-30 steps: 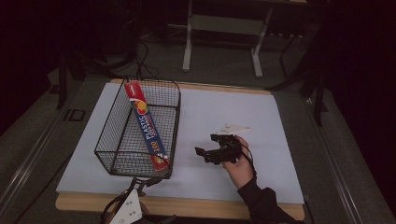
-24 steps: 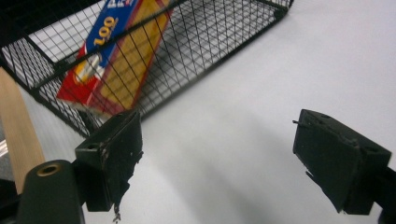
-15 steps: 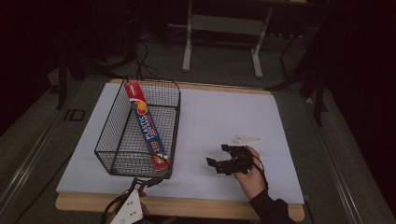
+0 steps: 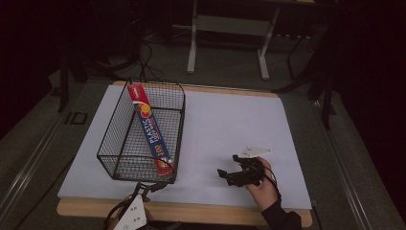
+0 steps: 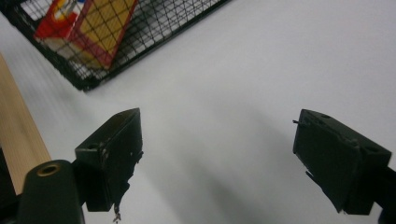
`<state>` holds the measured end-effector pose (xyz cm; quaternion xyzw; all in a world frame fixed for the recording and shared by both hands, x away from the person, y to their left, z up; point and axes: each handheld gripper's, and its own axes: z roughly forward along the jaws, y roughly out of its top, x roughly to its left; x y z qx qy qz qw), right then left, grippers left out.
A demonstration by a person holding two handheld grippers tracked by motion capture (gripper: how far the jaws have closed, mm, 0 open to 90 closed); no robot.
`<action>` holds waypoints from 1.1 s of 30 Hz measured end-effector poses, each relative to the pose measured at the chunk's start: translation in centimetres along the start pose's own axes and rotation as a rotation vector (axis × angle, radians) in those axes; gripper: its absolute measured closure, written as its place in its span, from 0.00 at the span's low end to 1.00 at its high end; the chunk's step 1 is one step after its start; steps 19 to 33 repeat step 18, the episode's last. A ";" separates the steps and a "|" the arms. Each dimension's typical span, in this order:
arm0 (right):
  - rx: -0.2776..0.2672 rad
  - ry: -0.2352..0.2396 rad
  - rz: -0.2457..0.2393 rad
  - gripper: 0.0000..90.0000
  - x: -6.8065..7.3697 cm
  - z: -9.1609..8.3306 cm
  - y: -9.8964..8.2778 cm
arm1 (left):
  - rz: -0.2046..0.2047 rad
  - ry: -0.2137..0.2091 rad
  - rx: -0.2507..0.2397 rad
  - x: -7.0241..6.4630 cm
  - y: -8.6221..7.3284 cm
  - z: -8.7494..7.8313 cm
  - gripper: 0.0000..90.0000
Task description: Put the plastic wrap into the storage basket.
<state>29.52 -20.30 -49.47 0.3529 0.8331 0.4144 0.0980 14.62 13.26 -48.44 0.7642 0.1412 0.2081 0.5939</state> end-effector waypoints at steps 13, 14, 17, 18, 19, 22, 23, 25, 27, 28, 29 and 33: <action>0.009 -0.030 0.030 0.17 -1.4 -0.4 -1.3 | 0.004 -0.006 0.000 0.0 0.0 0.1 0.00; 0.010 -0.027 0.028 0.17 -1.5 -0.3 -1.3 | 0.002 -0.007 0.001 0.1 0.0 0.1 0.00; 0.008 -0.031 0.017 0.17 -1.6 -0.2 -1.3 | 0.001 -0.006 0.001 0.1 0.0 0.1 0.00; 0.007 -0.035 0.011 0.18 -1.7 -0.1 -1.3 | 0.002 -0.006 0.002 0.1 0.0 0.1 0.00; 0.007 -0.035 0.011 0.18 -1.7 -0.1 -1.3 | 0.002 -0.006 0.002 0.1 0.0 0.1 0.00; 0.007 -0.035 0.011 0.18 -1.7 -0.1 -1.3 | 0.002 -0.006 0.002 0.1 0.0 0.1 0.00; 0.007 -0.035 0.011 0.18 -1.7 -0.1 -1.3 | 0.002 -0.006 0.002 0.1 0.0 0.1 0.00; 0.007 -0.035 0.011 0.18 -1.7 -0.1 -1.3 | 0.002 -0.006 0.002 0.1 0.0 0.1 0.00; 0.007 -0.035 0.011 0.18 -1.7 -0.1 -1.3 | 0.002 -0.006 0.002 0.1 0.0 0.1 0.00; 0.007 -0.035 0.011 0.18 -1.7 -0.1 -1.3 | 0.002 -0.006 0.002 0.1 0.0 0.1 0.00; 0.007 -0.035 0.011 0.18 -1.7 -0.1 -1.3 | 0.002 -0.006 0.002 0.1 0.0 0.1 0.00; 0.007 -0.035 0.011 0.18 -1.7 -0.1 -1.3 | 0.002 -0.006 0.002 0.1 0.0 0.1 0.00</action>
